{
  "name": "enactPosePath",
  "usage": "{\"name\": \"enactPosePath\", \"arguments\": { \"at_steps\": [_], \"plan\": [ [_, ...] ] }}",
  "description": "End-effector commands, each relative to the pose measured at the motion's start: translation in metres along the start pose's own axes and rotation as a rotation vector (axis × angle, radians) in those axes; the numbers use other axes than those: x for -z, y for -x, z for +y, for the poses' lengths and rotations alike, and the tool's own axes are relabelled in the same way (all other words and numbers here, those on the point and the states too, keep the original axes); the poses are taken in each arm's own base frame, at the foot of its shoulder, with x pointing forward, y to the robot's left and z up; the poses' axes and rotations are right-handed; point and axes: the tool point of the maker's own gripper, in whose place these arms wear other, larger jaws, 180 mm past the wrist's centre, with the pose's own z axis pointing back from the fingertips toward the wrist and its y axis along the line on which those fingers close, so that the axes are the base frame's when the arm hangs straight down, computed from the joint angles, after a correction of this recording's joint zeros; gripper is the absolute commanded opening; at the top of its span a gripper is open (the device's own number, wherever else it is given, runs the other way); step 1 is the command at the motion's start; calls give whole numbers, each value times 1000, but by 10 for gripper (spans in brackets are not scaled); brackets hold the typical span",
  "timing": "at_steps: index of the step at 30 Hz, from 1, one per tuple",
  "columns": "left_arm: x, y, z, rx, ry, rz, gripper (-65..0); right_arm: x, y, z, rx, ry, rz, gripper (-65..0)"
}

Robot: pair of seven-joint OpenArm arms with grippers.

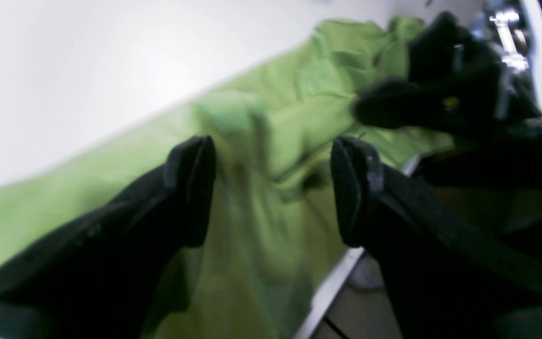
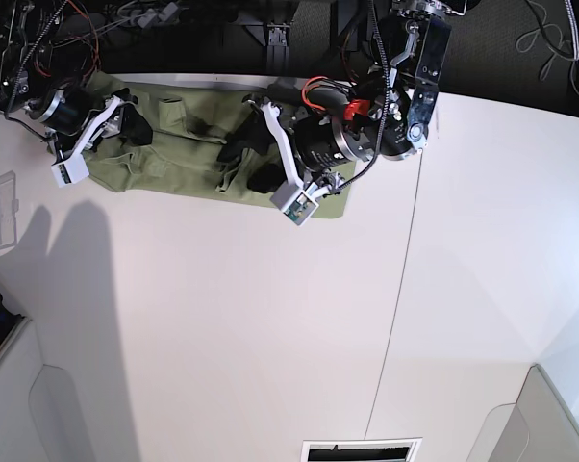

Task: Layout the t-shirt on the table in an organized manner, then fold the t-shirt properly
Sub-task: 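Fold the strip end with the left gripper toward the right gripper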

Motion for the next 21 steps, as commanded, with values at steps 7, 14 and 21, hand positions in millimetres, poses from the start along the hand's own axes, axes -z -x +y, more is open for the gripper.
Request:
{"name": "enactPosePath", "arguments": {
  "at_steps": [7, 14, 21],
  "plan": [
    [-19, -13, -14, 44, 123, -55, -244, -33, -51, 0, -102, 52, -143, -298],
    [-46, -2, 38, 80, -27, -3, -244, -76, -60, -50, -45, 224, -213, -298],
    [-84, -6, 91, 83, -188, -6, -244, -76, -25, -86, 85, 253, -142, -230]
  ]
}}
